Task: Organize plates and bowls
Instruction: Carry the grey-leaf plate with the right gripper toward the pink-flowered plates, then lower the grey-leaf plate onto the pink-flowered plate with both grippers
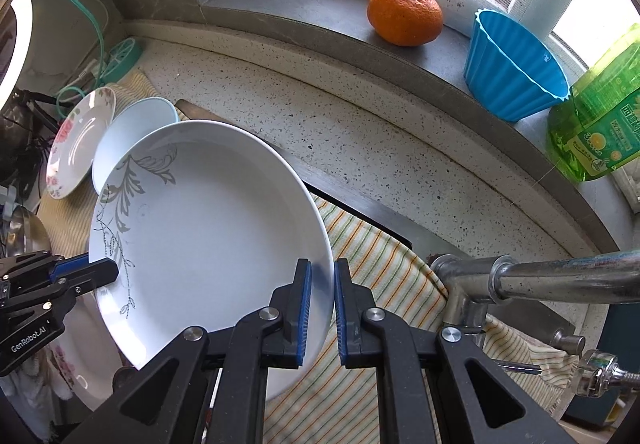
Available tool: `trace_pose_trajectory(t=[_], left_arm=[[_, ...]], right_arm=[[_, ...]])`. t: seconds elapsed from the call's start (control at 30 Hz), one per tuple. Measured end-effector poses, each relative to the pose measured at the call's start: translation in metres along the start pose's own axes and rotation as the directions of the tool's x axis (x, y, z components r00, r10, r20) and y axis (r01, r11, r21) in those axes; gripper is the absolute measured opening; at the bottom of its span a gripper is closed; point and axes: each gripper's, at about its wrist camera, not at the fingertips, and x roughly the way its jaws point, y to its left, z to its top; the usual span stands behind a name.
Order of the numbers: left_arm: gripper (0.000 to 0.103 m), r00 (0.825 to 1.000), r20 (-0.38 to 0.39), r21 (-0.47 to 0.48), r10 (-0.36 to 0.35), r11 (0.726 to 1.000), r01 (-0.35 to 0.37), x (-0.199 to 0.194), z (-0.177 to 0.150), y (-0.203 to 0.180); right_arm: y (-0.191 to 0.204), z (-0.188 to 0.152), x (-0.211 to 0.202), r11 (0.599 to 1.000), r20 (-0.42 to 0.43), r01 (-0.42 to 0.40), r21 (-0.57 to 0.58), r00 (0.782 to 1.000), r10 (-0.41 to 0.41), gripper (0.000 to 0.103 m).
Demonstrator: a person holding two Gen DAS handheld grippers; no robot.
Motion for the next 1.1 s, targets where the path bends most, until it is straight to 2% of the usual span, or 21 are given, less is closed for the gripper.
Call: trace_pose_trajectory(t=[0.53, 1.1], left_arm=[[0.011, 0.998, 0.057, -0.038, 0.020, 0.999, -0.018, -0.054, -0.022, 0.043], [0.011, 0.997, 0.064, -0.086, 0.042, 0.996, -0.036, -0.098, -0.061, 0.098]], right_arm=[[0.065, 0.002, -0.029, 0.998, 0.035, -0.015, -0.053, 0.999, 0.017, 0.010], [0.146, -0.016, -0.035, 0.993, 0.017, -0.046, -0.112, 0.999, 0.048, 0.010]])
